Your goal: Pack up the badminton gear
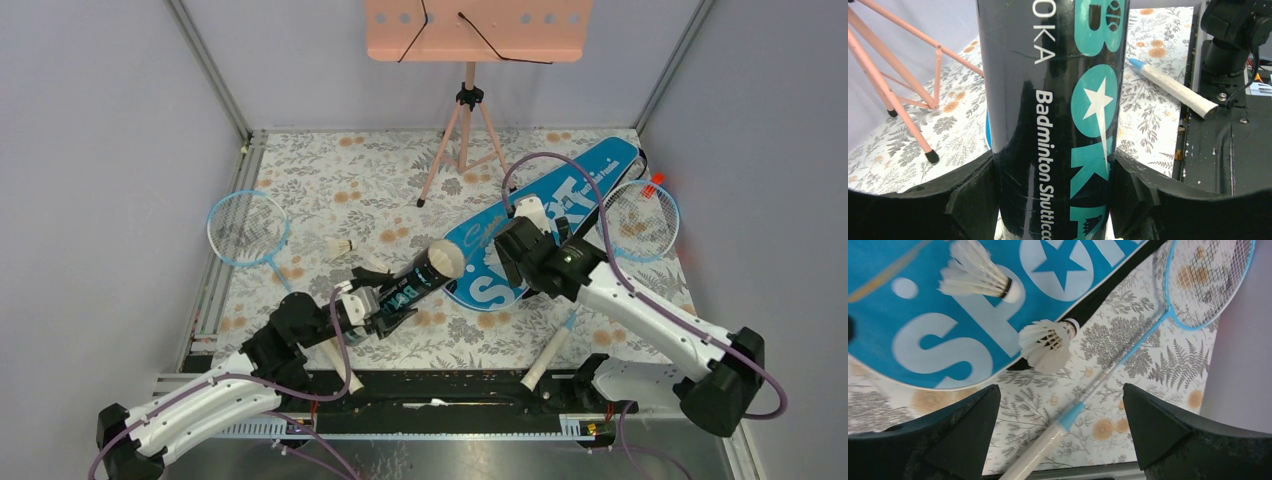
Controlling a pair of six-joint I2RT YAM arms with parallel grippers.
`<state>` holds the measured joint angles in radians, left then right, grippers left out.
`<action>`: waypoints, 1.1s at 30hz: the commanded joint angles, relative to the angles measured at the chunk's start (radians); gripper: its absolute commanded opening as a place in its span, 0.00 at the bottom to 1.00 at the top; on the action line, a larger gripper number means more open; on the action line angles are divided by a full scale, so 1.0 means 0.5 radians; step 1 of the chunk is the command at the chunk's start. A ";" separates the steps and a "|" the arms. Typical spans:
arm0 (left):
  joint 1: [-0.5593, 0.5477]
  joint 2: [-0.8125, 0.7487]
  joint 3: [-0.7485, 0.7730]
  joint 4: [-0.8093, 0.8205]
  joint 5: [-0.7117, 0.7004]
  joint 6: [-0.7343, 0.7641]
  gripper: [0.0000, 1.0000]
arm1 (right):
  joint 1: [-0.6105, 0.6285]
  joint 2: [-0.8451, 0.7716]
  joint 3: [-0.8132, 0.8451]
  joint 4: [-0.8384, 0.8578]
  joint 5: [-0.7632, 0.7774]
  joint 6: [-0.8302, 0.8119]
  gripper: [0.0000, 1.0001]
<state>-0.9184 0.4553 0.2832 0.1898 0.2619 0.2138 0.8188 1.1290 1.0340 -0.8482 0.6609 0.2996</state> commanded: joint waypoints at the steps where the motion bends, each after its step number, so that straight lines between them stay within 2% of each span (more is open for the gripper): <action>1: -0.010 -0.080 -0.024 0.246 -0.141 -0.046 0.03 | -0.158 0.132 -0.059 0.044 -0.088 -0.264 1.00; 5: -0.007 -0.106 -0.041 0.265 -0.158 -0.047 0.03 | -0.300 0.327 -0.144 0.212 -0.145 -0.387 0.95; 13: -0.007 -0.101 -0.045 0.265 -0.167 -0.038 0.03 | -0.454 0.691 -0.079 0.294 -0.252 -0.412 0.75; 16: -0.008 -0.108 -0.045 0.259 -0.172 -0.038 0.03 | -0.467 0.766 -0.067 0.293 -0.262 -0.409 0.57; 18: -0.007 -0.108 -0.048 0.260 -0.171 -0.035 0.03 | -0.471 0.782 -0.065 0.293 -0.257 -0.406 0.50; 20: -0.007 -0.110 -0.048 0.259 -0.171 -0.033 0.03 | -0.469 0.791 -0.064 0.293 -0.224 -0.403 0.48; 24: -0.008 -0.112 -0.048 0.254 -0.166 -0.032 0.03 | -0.472 0.813 -0.047 0.293 -0.133 -0.376 0.38; 26: -0.008 -0.112 -0.048 0.252 -0.168 -0.032 0.03 | -0.476 0.811 -0.040 0.297 -0.081 -0.352 0.30; 28: -0.008 -0.114 -0.048 0.255 -0.177 -0.035 0.03 | -0.476 0.782 -0.038 0.299 -0.031 -0.319 0.12; 30: -0.008 -0.115 -0.048 0.256 -0.187 -0.035 0.03 | -0.475 0.713 -0.025 0.244 -0.032 -0.278 0.01; 33: -0.009 -0.112 -0.048 0.256 -0.180 -0.032 0.03 | -0.475 0.511 -0.002 0.099 -0.090 -0.180 0.00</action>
<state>-0.9184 0.4133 0.2527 0.2199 0.1890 0.2016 0.5869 1.5127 0.9844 -0.7170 0.5938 0.1379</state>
